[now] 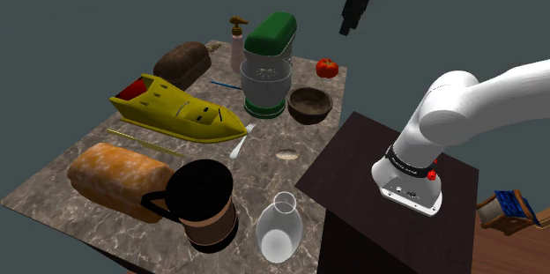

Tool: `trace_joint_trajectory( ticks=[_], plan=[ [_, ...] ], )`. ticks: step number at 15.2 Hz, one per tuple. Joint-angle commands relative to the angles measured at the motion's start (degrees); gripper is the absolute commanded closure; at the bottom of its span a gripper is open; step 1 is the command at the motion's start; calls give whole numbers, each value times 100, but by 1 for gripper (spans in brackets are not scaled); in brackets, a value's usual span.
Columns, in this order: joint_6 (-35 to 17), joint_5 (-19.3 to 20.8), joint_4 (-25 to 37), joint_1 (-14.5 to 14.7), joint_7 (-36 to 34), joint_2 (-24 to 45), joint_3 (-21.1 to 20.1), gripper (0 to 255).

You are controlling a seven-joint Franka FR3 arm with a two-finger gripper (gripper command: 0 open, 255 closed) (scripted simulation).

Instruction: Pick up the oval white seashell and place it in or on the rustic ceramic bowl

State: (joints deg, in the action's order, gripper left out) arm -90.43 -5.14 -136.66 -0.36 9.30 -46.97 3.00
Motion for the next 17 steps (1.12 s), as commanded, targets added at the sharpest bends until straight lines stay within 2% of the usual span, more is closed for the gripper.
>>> trace_joint_trajectory(
  ticks=[1,9,17],
  plan=[
    [0,0,0,0,0,0,0,0],
    [-1496,-210,-1361,323,133,110,-370,0],
    [-3261,-499,-2331,739,273,879,-775,0]
  ],
)
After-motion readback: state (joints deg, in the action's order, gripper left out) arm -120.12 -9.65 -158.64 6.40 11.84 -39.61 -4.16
